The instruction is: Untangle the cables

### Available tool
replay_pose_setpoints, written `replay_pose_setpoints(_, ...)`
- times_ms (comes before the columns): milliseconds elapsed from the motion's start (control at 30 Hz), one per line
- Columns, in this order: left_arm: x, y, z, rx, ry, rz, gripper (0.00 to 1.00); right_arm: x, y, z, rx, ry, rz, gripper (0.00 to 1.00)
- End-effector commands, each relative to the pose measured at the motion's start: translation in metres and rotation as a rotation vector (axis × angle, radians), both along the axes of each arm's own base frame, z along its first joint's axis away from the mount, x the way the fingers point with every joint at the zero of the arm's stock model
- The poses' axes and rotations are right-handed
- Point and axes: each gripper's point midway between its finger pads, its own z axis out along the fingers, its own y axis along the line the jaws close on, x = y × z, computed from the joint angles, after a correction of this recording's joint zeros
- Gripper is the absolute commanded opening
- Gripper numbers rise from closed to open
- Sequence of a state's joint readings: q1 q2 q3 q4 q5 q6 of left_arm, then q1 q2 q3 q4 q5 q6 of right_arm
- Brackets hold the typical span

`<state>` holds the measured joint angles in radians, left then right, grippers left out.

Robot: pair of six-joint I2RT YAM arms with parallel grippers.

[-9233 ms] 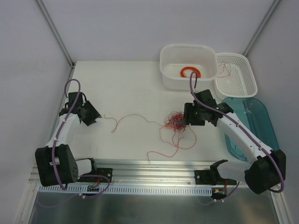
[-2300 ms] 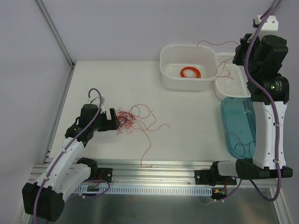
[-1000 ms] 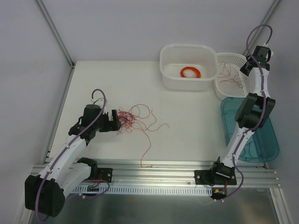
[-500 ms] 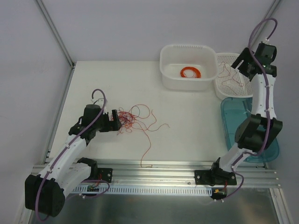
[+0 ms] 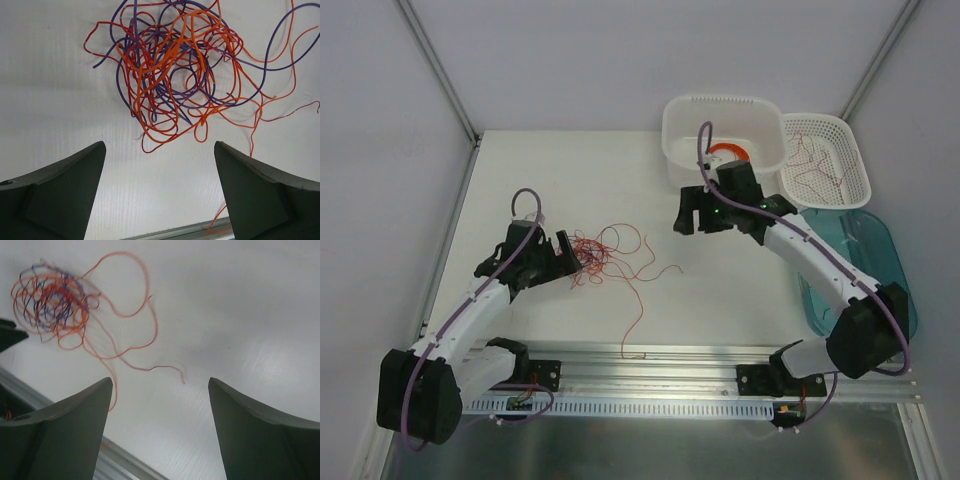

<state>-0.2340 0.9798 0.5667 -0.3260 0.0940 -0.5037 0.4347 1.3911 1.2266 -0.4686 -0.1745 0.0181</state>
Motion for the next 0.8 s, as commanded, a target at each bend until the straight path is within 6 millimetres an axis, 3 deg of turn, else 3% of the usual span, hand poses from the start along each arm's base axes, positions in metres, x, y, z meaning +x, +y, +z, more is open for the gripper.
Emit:
replay_pose_setpoints(0, 0.018, -0.001, 0.014, -0.035, -0.020, 0.084, 0.90, -0.014, 0.050, -0.010, 0.025, -0.029, 0.150, 0.81)
replay_pose_setpoints(133, 0.026, 0.001, 0.011, -0.026, 0.007, 0.122, 0.86, -0.040, 0.104, -0.035, 0.036, 0.011, 0.308, 0.79)
replay_pose_setpoints(267, 0.034, 0.004, -0.001, 0.001, 0.058, 0.149, 0.83, -0.046, 0.137, -0.050, 0.074, 0.033, 0.381, 0.76)
replay_pose_setpoints(333, 0.039, 0.001, -0.001, -0.007, 0.066, 0.150, 0.81, -0.050, 0.148, -0.067, 0.054, 0.072, 0.409, 0.75)
replay_pose_setpoints(533, 0.044, -0.004, -0.012, -0.018, 0.112, 0.155, 0.69, -0.058, 0.150, -0.101, -0.030, 0.123, 0.466, 0.67)
replay_pose_setpoints(767, 0.040, -0.007, -0.026, -0.008, 0.154, 0.147, 0.52, -0.052, 0.157, -0.108, -0.032, 0.113, 0.489, 0.51)
